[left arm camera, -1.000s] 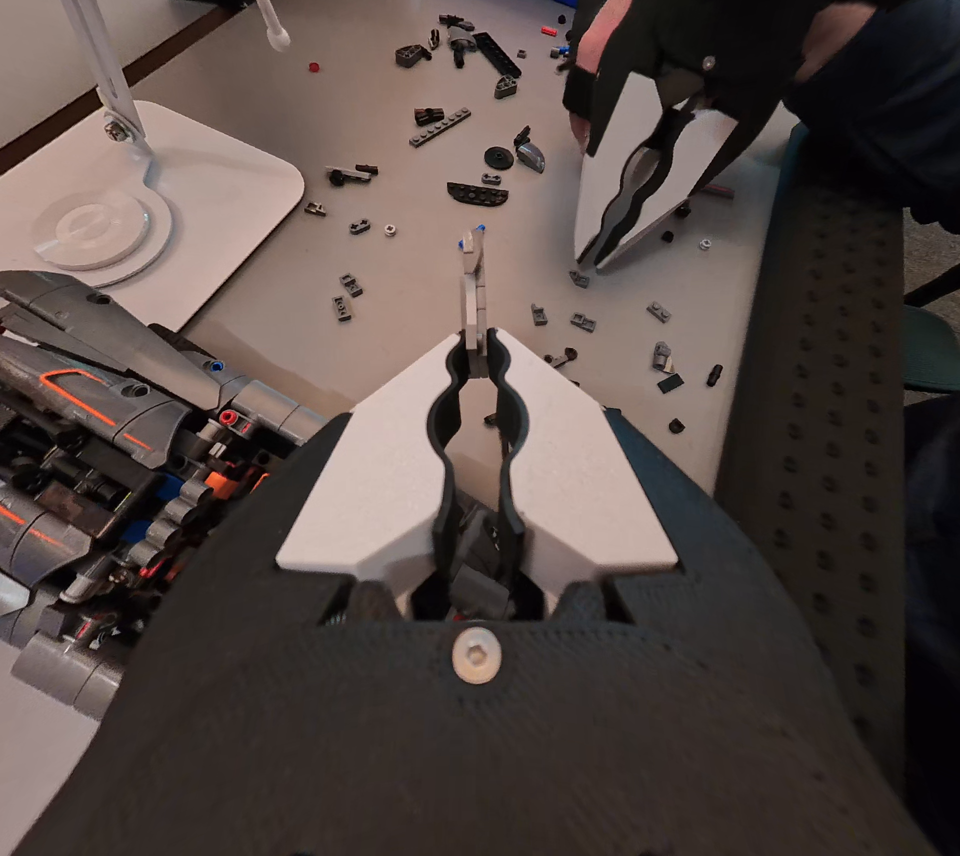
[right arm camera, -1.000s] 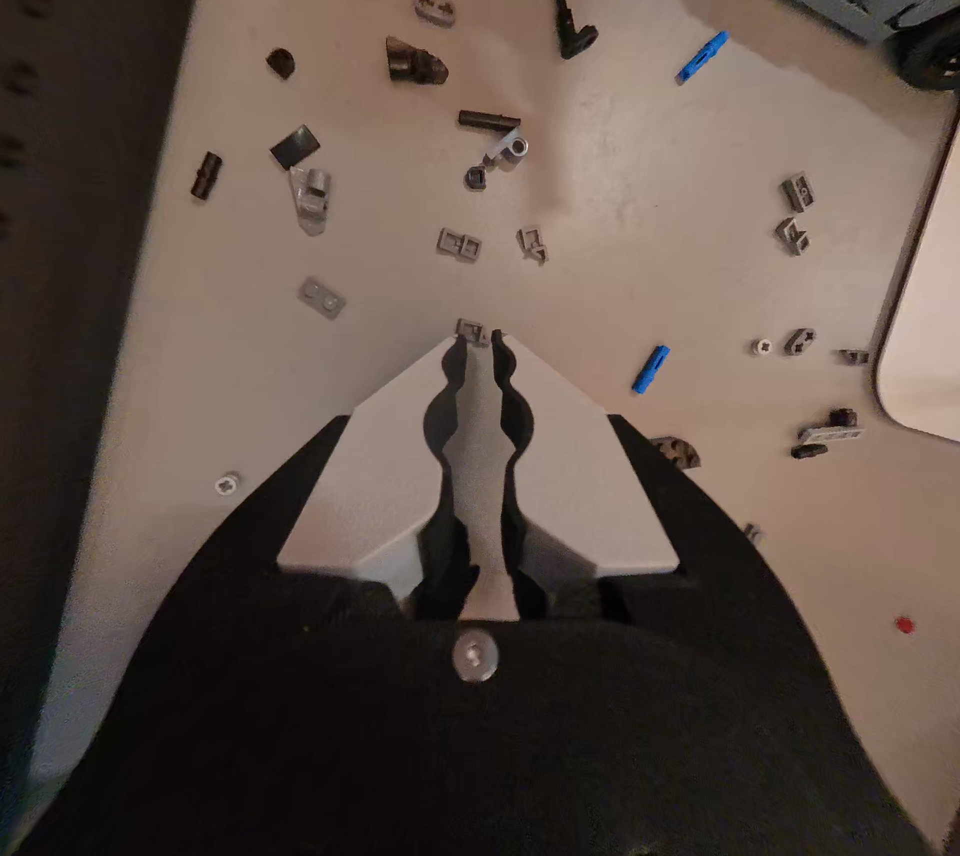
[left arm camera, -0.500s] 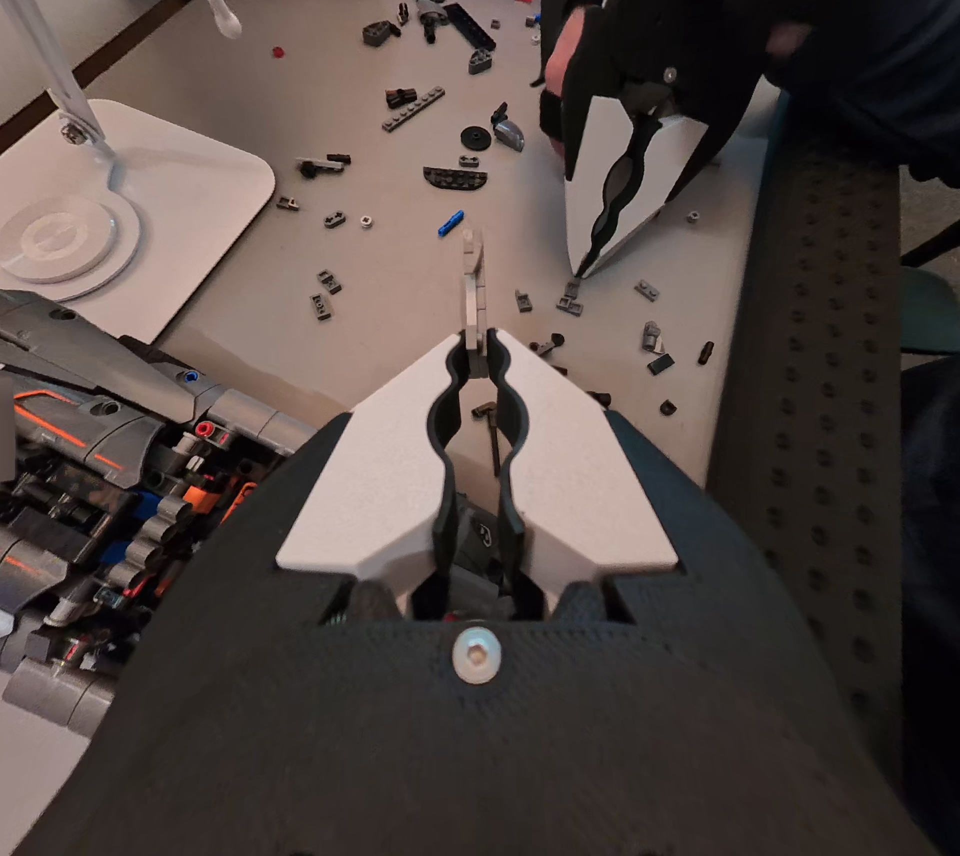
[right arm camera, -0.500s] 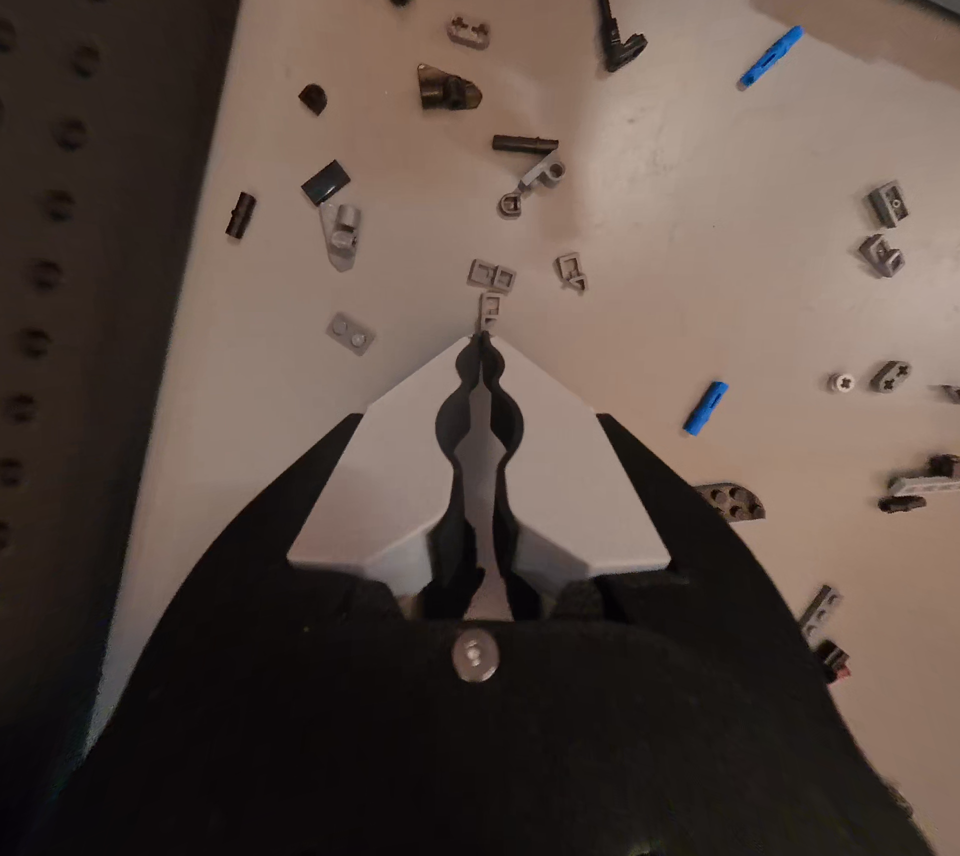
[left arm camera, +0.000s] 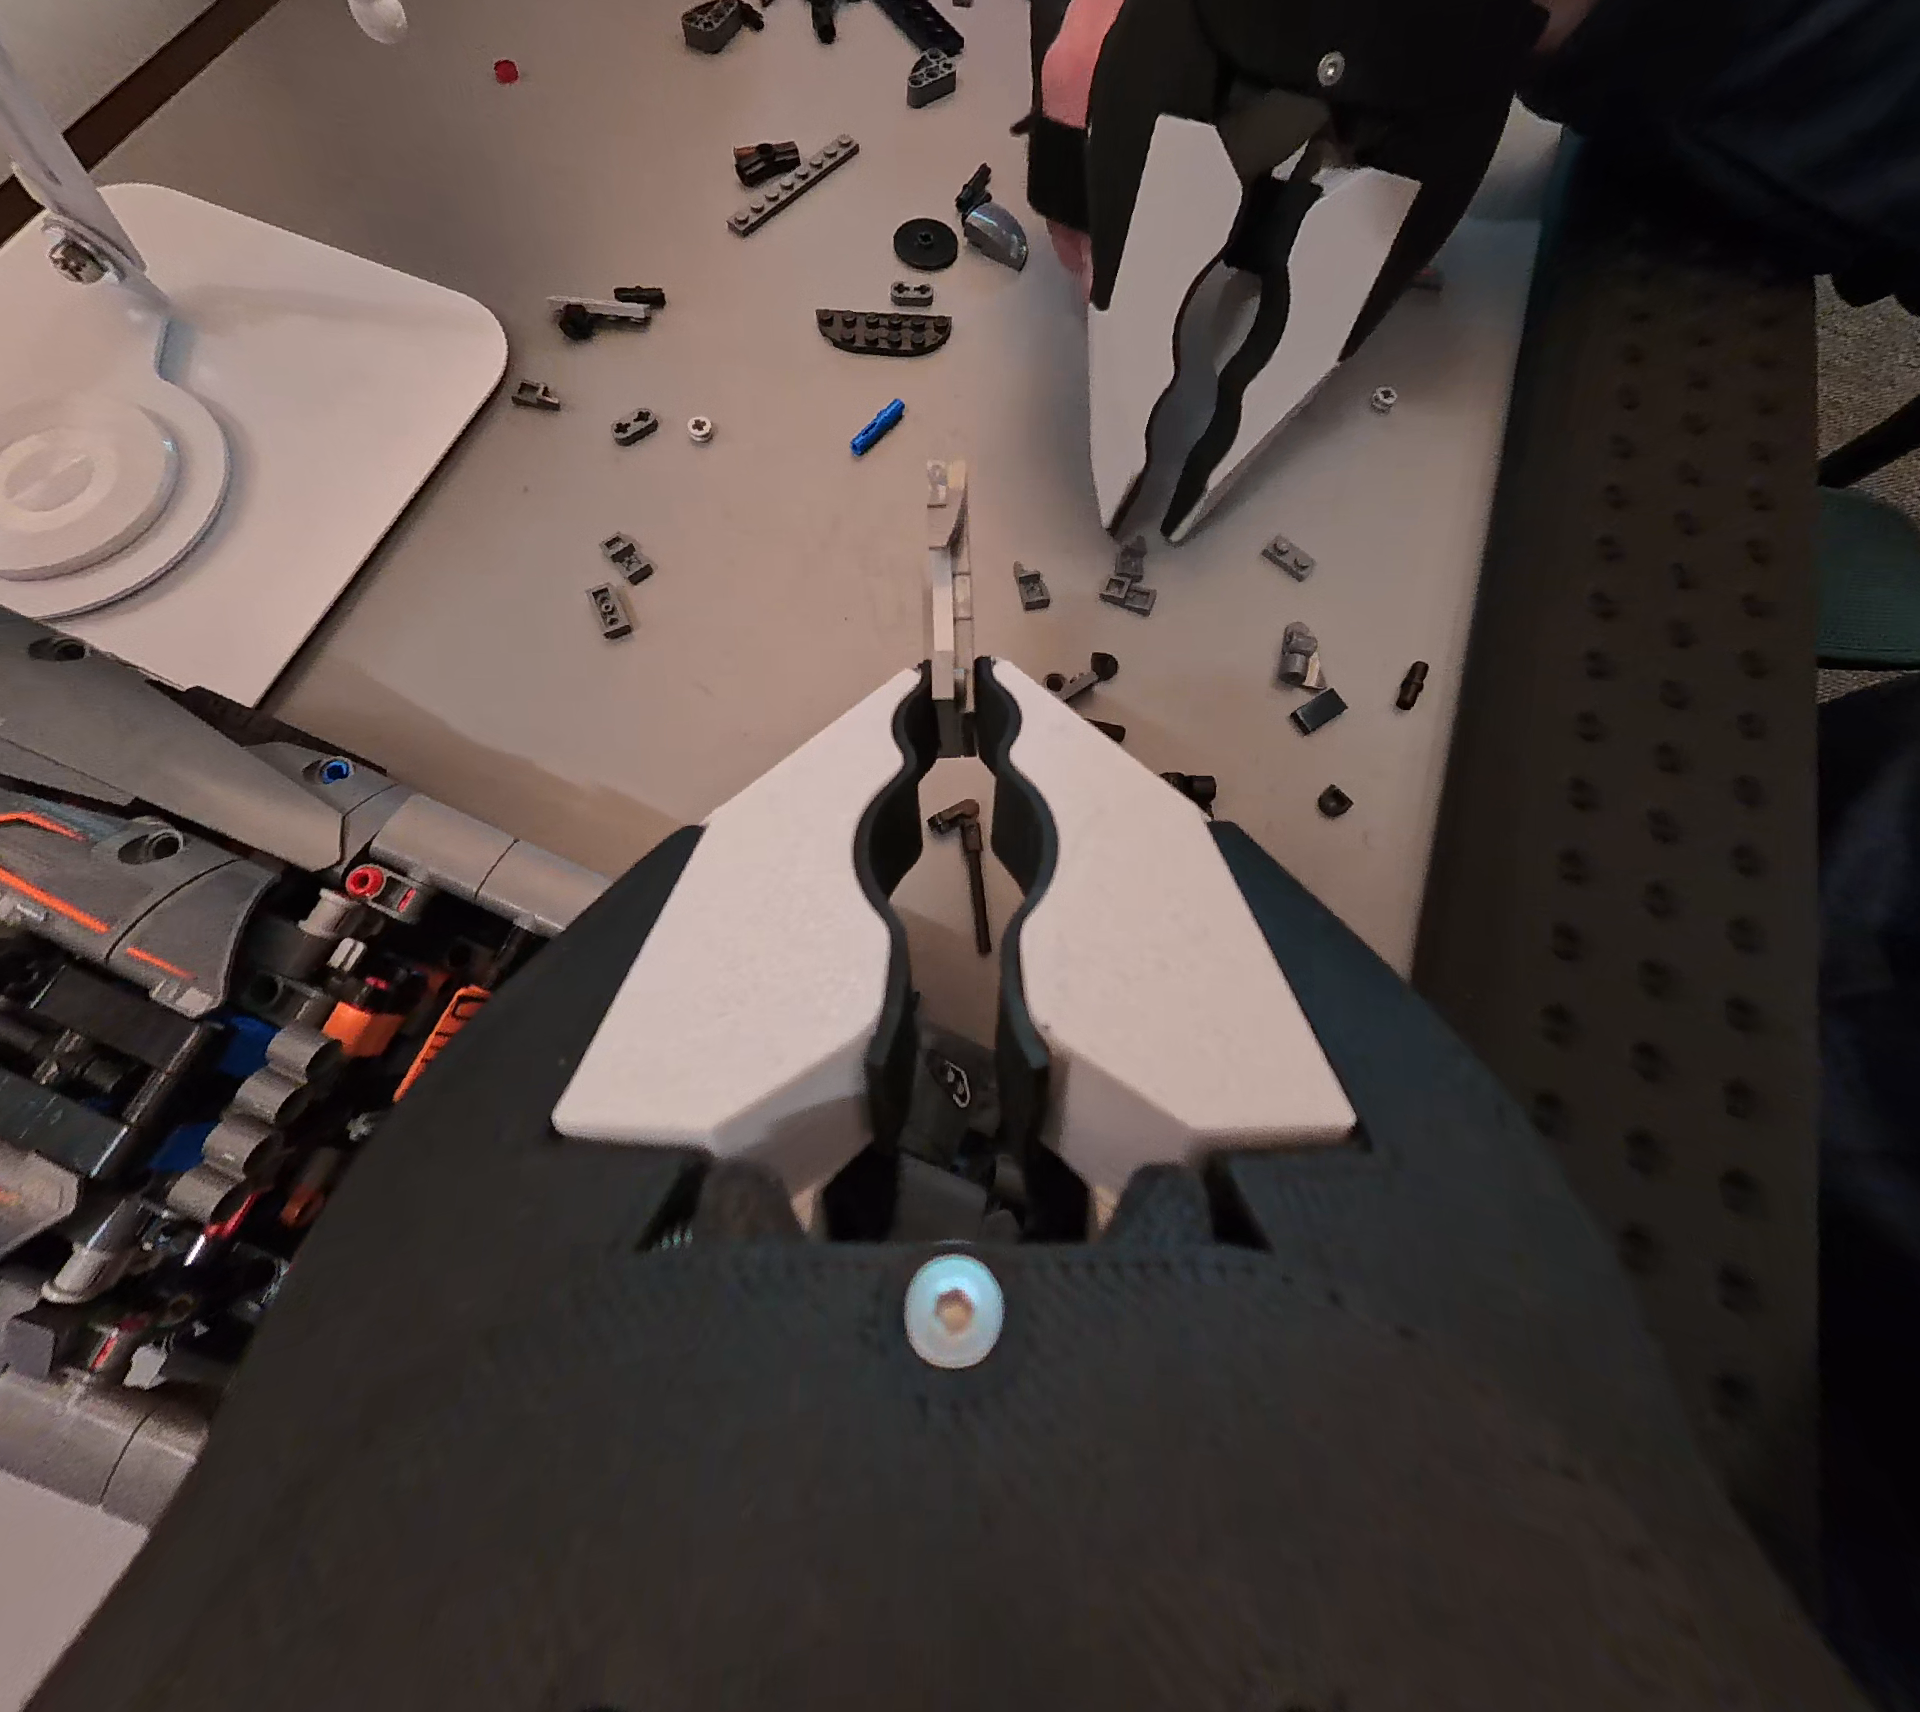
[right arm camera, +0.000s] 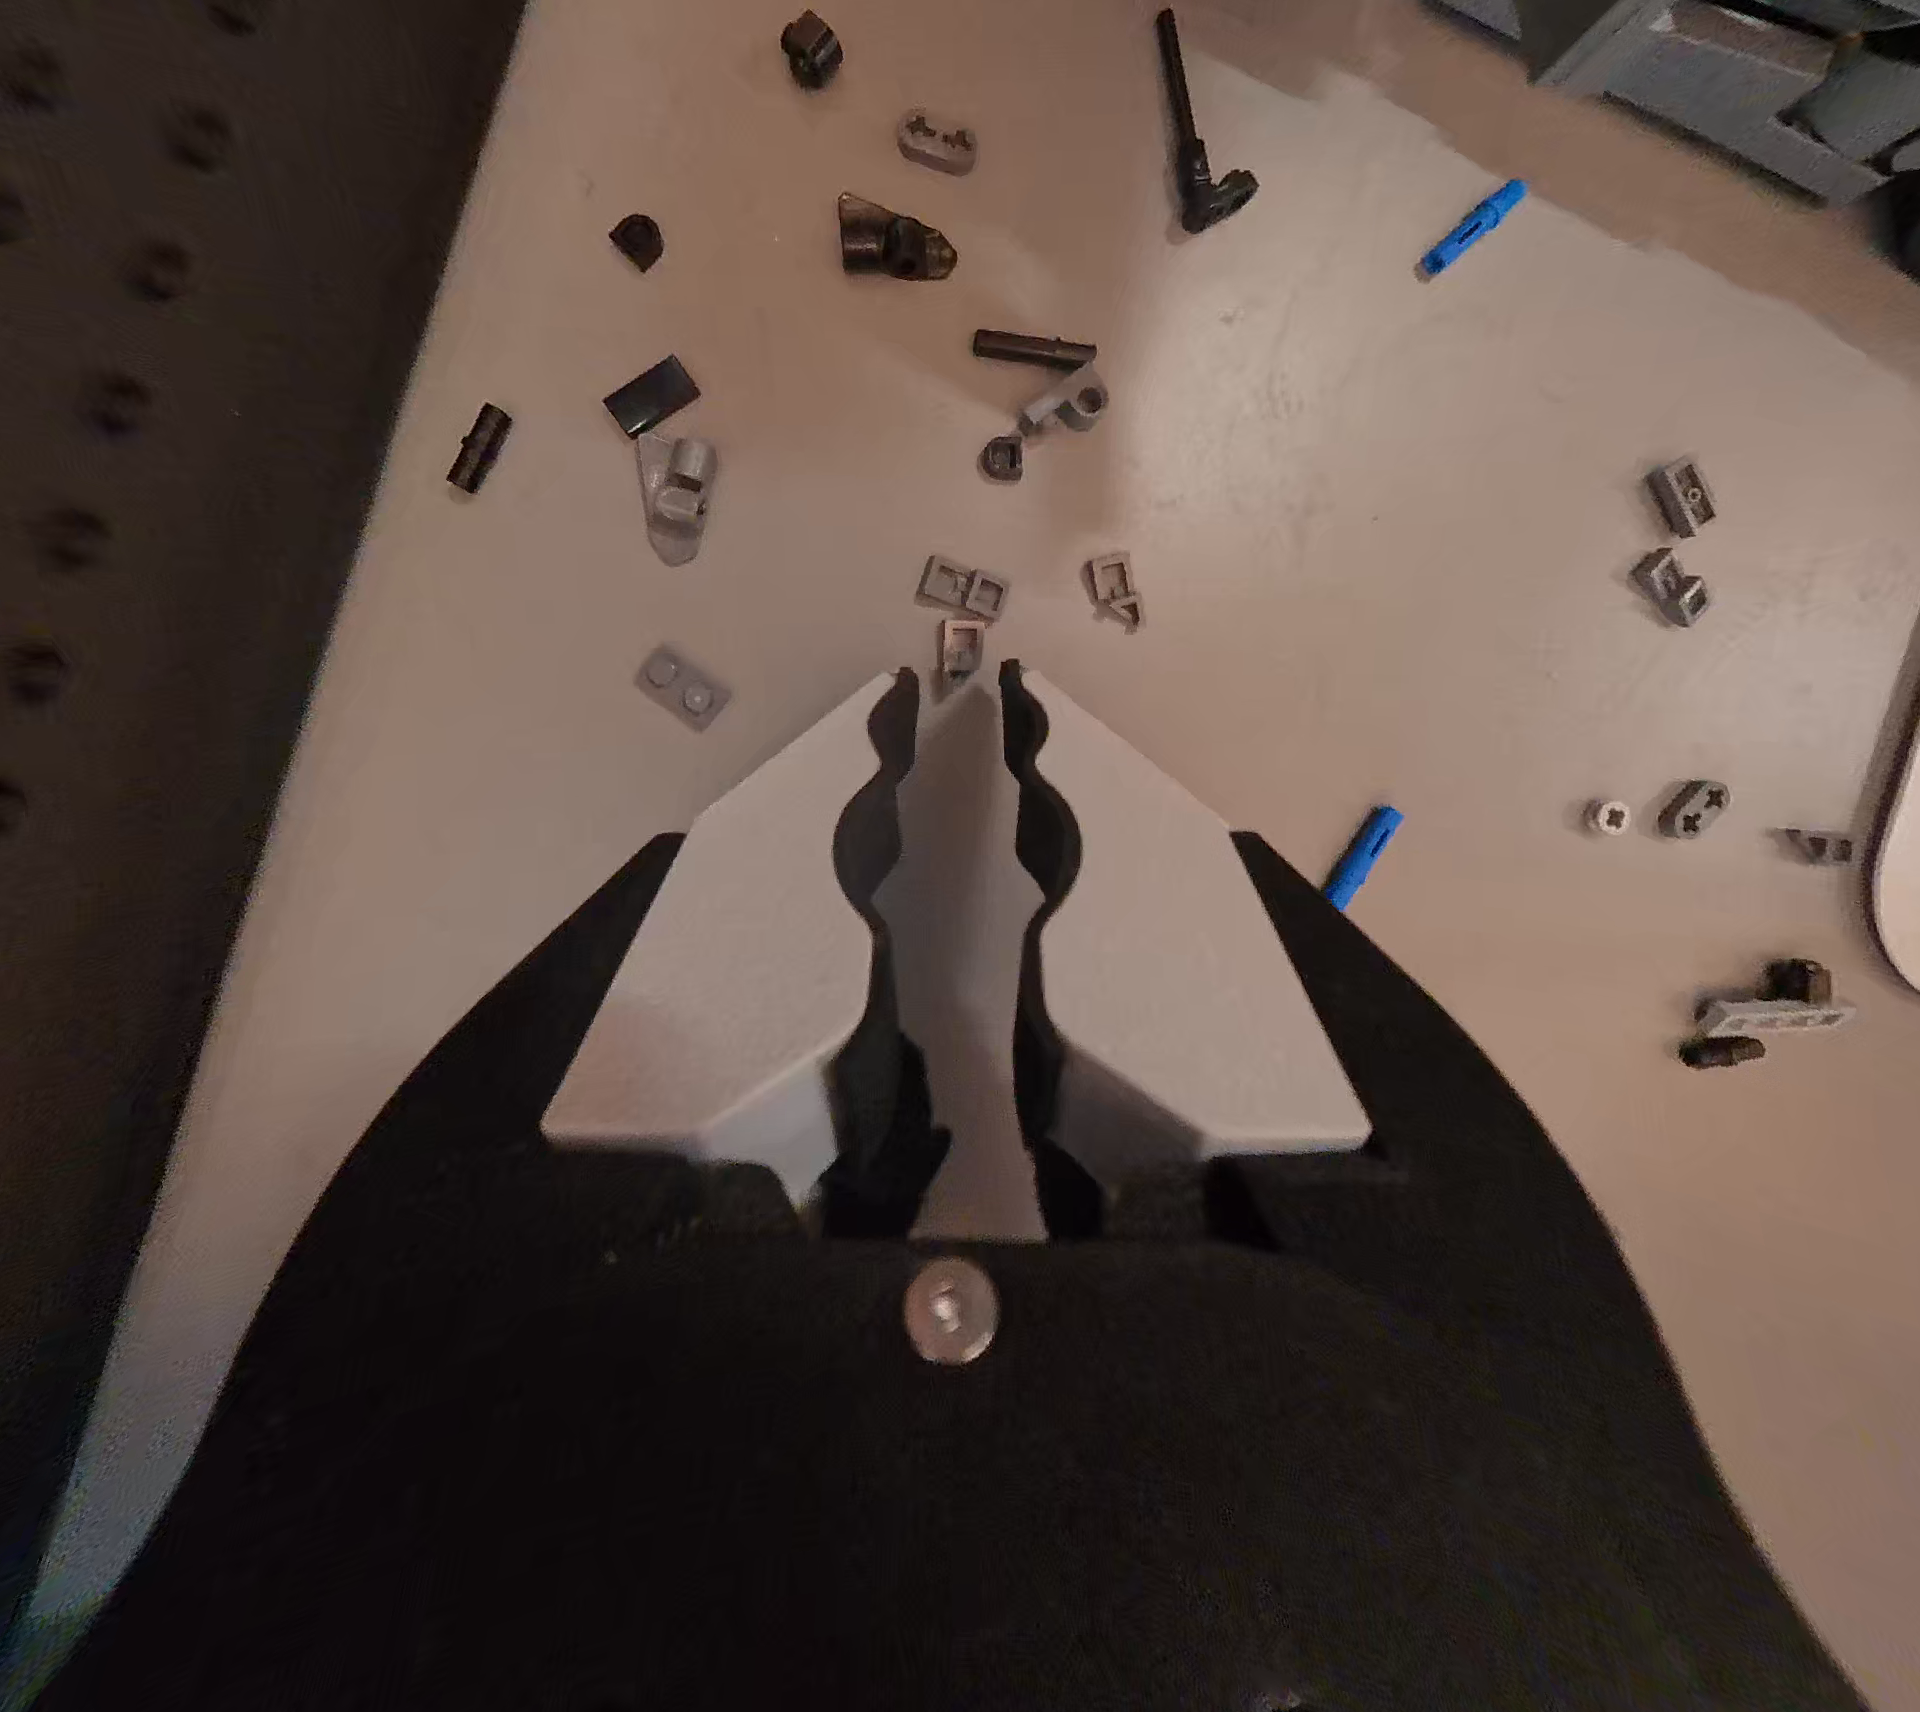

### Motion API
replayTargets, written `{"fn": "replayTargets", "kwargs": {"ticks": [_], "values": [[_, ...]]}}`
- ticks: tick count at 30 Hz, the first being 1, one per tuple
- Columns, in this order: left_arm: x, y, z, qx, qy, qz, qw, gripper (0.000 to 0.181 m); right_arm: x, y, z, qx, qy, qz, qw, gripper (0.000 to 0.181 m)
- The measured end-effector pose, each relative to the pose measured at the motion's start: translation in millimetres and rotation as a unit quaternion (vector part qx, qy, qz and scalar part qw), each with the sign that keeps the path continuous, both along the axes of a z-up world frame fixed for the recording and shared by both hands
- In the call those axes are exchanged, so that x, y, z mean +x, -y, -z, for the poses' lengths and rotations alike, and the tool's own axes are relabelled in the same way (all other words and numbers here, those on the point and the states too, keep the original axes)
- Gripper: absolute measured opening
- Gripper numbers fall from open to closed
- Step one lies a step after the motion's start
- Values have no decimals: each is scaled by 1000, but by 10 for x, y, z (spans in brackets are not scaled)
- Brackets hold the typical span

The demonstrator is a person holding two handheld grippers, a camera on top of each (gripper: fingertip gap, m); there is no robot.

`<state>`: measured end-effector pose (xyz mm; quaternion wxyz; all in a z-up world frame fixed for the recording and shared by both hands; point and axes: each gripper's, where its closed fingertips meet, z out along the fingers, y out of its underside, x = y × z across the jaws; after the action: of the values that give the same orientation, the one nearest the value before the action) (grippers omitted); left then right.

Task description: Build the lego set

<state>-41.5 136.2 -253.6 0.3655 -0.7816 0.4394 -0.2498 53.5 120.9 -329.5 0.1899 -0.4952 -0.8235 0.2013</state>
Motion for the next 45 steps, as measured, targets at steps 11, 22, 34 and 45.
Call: {"fn": "replayTargets", "kwargs": {"ticks": [11, 22, 34, 45], "values": [[57, 41, 37, -5, -4, 13, 1000, 3, -51, 3, 46, -18, 12, 19, 1000, 3], [541, 378, 560, -35, -85, 109, 990, 4, 52, -51, -100, -47, -10, 35, 998, 3], [717, 548, 751, -27, -138, 147, 979, 4, 71, -50, -147, -50, -19, 33, 998, 3], [630, 493, 712, -27, -144, 137, 980, 22, 41, -18, -261, -71, -43, 34, 996, 3]]}}
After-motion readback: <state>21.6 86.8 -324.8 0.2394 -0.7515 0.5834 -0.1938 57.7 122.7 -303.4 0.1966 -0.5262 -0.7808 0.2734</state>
